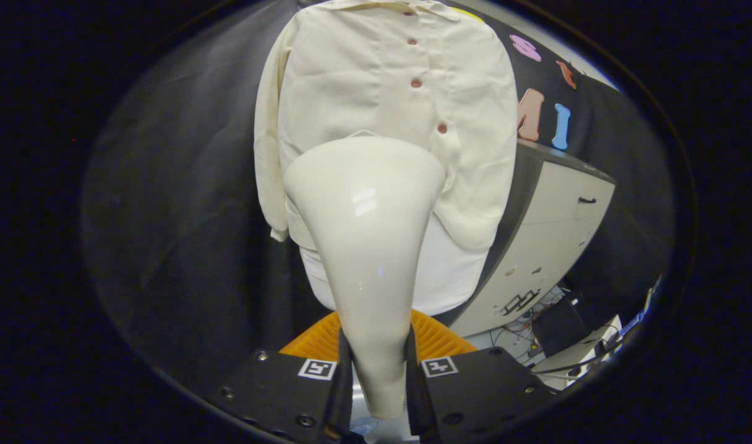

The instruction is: Iron the clothes twice with a garment steamer, once on the left side and once on the right side.

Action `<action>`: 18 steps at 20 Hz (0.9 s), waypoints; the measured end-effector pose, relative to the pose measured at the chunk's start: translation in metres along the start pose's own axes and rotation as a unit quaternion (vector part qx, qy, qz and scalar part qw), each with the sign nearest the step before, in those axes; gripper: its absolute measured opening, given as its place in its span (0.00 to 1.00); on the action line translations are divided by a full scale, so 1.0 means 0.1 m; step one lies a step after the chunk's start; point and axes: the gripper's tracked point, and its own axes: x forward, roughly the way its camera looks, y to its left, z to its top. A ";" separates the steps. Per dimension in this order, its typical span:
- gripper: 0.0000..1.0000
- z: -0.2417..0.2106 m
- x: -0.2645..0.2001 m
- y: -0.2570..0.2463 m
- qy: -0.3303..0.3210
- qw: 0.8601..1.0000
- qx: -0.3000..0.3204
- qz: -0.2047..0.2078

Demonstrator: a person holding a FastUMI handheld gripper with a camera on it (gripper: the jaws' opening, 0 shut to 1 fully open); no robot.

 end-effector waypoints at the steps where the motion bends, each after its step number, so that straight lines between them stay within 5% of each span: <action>1: 0.36 0.13 -0.13 -0.08 -0.011 1.000 -0.001 0.001; 10: 0.35 1.61 -0.92 -0.81 -0.117 0.992 0.042 0.001; 18: 0.35 2.49 -0.77 -1.45 -0.155 0.986 0.047 -0.031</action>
